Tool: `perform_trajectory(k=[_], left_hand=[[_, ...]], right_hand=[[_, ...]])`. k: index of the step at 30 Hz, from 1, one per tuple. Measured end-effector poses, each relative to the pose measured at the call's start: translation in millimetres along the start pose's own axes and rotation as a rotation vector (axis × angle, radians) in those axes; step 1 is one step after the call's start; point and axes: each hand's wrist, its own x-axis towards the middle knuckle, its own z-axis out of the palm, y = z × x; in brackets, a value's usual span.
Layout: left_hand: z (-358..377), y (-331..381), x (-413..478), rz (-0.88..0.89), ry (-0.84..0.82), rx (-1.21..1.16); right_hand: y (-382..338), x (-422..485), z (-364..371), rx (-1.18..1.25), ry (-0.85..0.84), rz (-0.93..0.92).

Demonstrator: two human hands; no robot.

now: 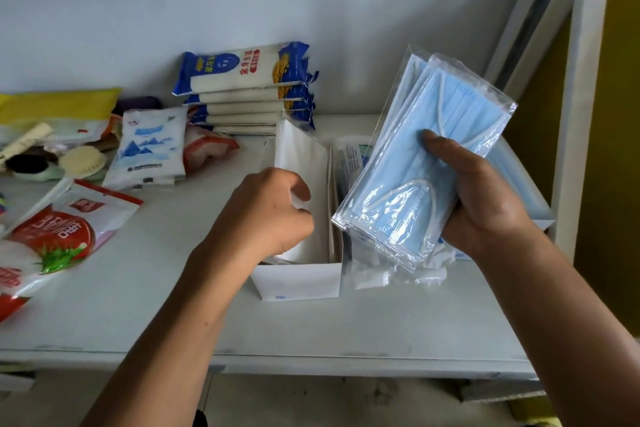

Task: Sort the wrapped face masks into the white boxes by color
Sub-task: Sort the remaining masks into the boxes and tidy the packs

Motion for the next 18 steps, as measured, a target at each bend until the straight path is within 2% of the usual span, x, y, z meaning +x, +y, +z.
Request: perform_trajectory(k=[2,7,12,14,18], left_hand=[[2,2,-1,0.018,0.004,-0.006],[12,6,-2,0.075,0.166,-0.097],[10,11,0,0.087,0.314,-0.333],[7,13,2,0.038,0.256,-0.349],[7,3,6,-0.062,0.017,-0.149]], right_hand=[[1,0,0,-0.005,-0.003,0.001],[1,-1,-1,-0.015,-0.021,0.003],[1,-1,-2,-0.024,-0.036,0.001],[1,-1,-3,-0.023,-0.039,-0.001],[1,-1,-4,-0.026,-0.039,0.001]])
